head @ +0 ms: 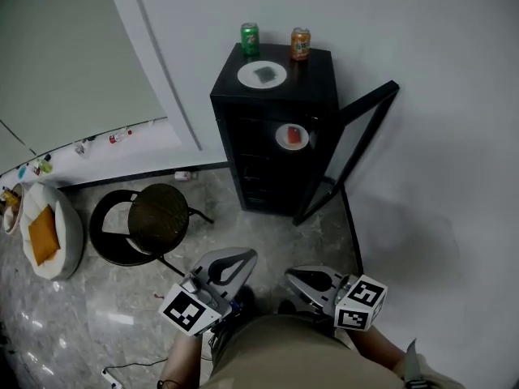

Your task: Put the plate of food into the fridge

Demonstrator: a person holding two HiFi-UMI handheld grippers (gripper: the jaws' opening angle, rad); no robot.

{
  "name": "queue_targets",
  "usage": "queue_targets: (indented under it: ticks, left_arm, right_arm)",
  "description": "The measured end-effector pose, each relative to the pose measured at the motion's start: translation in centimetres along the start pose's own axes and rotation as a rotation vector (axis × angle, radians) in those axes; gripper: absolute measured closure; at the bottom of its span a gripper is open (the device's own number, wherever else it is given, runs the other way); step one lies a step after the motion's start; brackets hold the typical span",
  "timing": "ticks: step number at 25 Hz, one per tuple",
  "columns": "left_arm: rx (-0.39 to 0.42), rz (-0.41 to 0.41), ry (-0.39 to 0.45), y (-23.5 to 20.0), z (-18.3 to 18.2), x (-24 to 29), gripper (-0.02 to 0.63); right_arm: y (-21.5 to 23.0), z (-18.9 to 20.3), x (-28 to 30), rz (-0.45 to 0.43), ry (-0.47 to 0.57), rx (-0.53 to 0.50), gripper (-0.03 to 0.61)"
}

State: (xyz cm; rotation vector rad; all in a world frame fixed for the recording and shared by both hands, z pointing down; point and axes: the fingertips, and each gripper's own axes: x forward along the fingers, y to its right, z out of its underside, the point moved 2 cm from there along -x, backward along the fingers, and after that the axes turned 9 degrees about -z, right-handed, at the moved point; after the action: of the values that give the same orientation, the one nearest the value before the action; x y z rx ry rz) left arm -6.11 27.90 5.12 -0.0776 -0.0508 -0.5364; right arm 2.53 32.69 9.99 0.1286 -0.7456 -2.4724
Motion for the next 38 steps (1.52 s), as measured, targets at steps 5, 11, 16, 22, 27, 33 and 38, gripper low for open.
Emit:
queue_targets:
  ticks: [5, 11, 16, 22, 27, 33, 38]
  left_arm:
    - [-0.03, -0.005, 0.053, -3.9, 0.3, -2.2, 0.604]
    - [-0.043, 0.022, 0.083, -7.8, 0.1, -3.9, 0.604]
    - [-0.051, 0.049, 0.091, -10.4, 0.5, -5.1, 0.604]
    - [-0.061, 0.072, 0.094, -12.7, 1.3, -6.9, 0.604]
    - [-0.069, 0.072, 0.093, -14.0, 1.6, -7.6, 0.604]
    - [-0.074, 0.066, 0.084, -14.3, 1.8, -7.6, 0.604]
    - [-0.067, 0.046, 0.065, -14.3, 1.8, -6.6, 0.604]
  right_arm:
    - [-0.3, -0.4, 3.6, 0.028, -0.058, -0.05, 0.555]
    - [-0.7, -0.6, 7.7, 0.066, -0.096, -0.084, 0.555]
    - [-0.8, -0.6, 10.7, 0.098, -0.124, -0.095, 0.555]
    - [-1.3, -0.2, 13.6, 0.117, -0.159, -0.107, 0.557]
    - [-1.2, -0.3, 14.8, 0.128, -0.172, -0.115, 0.555]
    - [-1.1, -0.2, 15.6, 0.109, -0.197, -0.109, 0.555]
    - [0.2, -0.7, 15.1, 0.092, -0.178, -0.095, 0.555]
